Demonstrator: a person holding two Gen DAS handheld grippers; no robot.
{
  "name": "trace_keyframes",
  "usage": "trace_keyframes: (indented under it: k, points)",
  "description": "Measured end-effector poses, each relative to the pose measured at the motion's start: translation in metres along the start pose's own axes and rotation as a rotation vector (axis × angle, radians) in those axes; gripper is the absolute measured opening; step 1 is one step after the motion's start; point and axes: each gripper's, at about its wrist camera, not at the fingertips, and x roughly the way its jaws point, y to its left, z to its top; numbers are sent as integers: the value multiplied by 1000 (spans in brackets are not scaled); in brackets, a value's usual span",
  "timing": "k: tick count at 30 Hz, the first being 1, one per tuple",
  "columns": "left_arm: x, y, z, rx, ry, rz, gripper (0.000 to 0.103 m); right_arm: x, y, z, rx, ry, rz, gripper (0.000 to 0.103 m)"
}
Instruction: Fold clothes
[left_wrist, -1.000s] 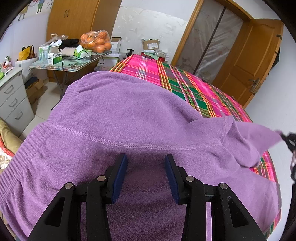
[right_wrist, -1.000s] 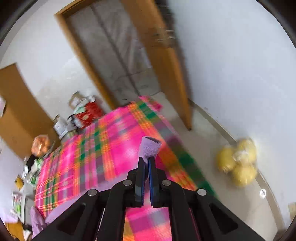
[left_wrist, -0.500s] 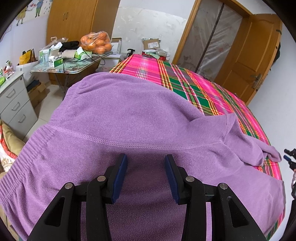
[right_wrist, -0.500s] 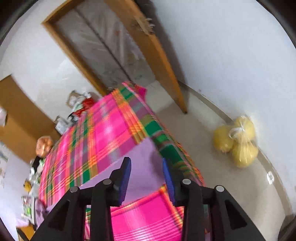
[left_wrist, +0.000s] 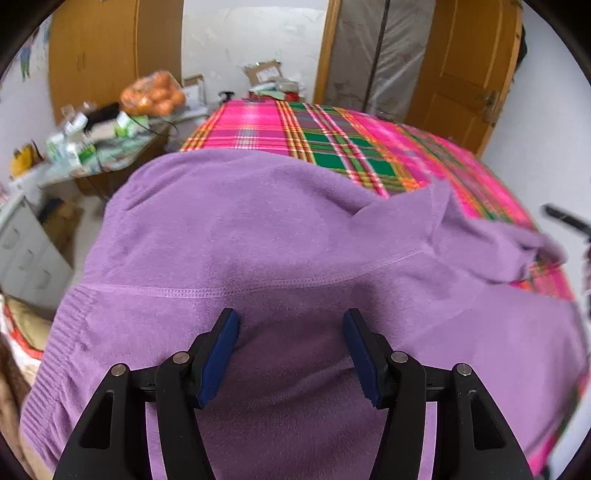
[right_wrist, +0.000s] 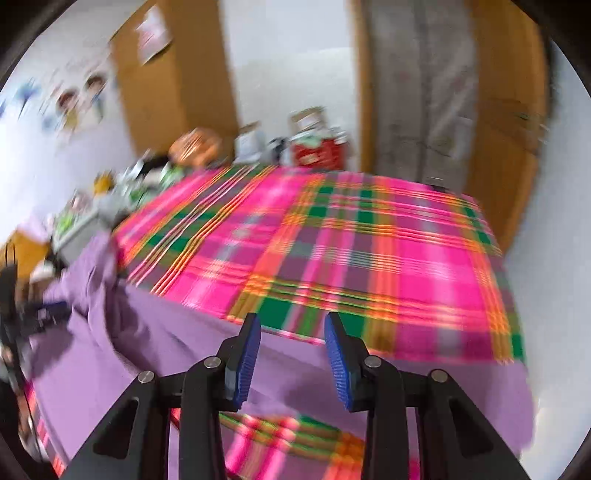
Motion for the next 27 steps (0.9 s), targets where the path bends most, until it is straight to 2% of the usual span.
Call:
trace_keyframes:
  k: [2,5,9,13,18,24,27]
  points:
    - [-12,8,11,-29,-27,-35,60,23,17,9,-60,39,17,36]
    - [-31,10,30,-13,-97,-31,60,50,40,16,-148,101,79,37]
    - [-34,8,46,5,-146,-43,60,75,72,3,-296,192,133,39]
    - [-13,7,38,-11,-122,-83,60,75,80,-8,-361,195,152,40]
    - [12,6,26,-25,-91,-120,60,73,80,-1,-433,192,142,43]
    - [23,11,19,-56,-69,-129,60,98,72,15,-356,256,240,43]
    - [26,15,18,-81,-55,-134,60,98,75,16,-343,284,300,19]
